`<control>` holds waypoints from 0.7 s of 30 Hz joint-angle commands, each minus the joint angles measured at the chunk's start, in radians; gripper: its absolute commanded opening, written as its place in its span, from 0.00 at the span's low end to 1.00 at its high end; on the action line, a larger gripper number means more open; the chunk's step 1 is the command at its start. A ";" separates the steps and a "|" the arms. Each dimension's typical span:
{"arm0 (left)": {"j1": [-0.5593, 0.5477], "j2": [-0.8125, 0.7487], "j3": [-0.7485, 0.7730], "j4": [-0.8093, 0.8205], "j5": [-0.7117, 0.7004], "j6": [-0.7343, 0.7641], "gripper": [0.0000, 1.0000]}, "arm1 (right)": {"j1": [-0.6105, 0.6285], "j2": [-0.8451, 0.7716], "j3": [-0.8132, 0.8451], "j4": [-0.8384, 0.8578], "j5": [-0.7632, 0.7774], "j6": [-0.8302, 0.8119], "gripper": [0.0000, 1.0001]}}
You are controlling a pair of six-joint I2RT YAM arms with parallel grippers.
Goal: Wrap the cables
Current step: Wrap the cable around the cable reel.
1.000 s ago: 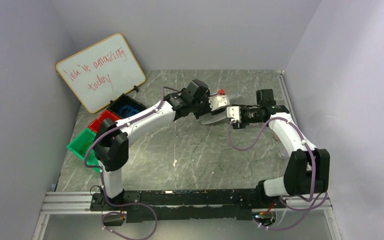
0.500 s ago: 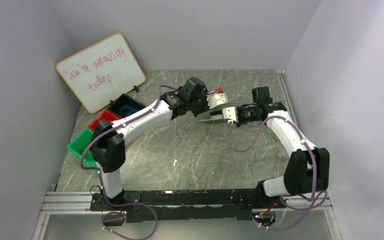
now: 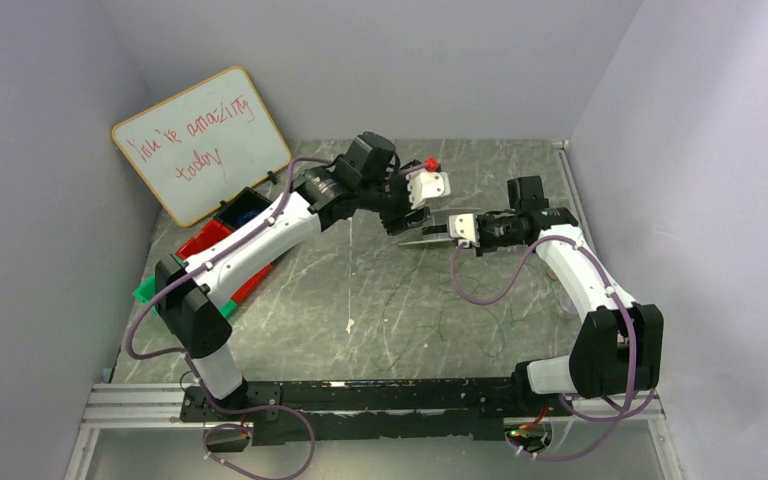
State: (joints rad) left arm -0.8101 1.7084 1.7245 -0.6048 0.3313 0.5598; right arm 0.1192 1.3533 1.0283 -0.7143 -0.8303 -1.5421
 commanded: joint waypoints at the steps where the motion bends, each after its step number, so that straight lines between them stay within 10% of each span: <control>1: 0.007 0.057 0.111 -0.038 0.192 -0.048 0.65 | -0.002 -0.033 0.023 -0.071 -0.108 0.014 0.00; 21: 0.067 0.247 0.172 0.068 0.258 -0.199 0.63 | -0.023 -0.004 0.043 -0.166 -0.196 -0.021 0.00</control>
State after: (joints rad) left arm -0.7380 1.9480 1.8797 -0.5777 0.5426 0.3923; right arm 0.1009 1.3476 1.0325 -0.8211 -0.9432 -1.5448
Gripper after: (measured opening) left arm 0.636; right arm 0.033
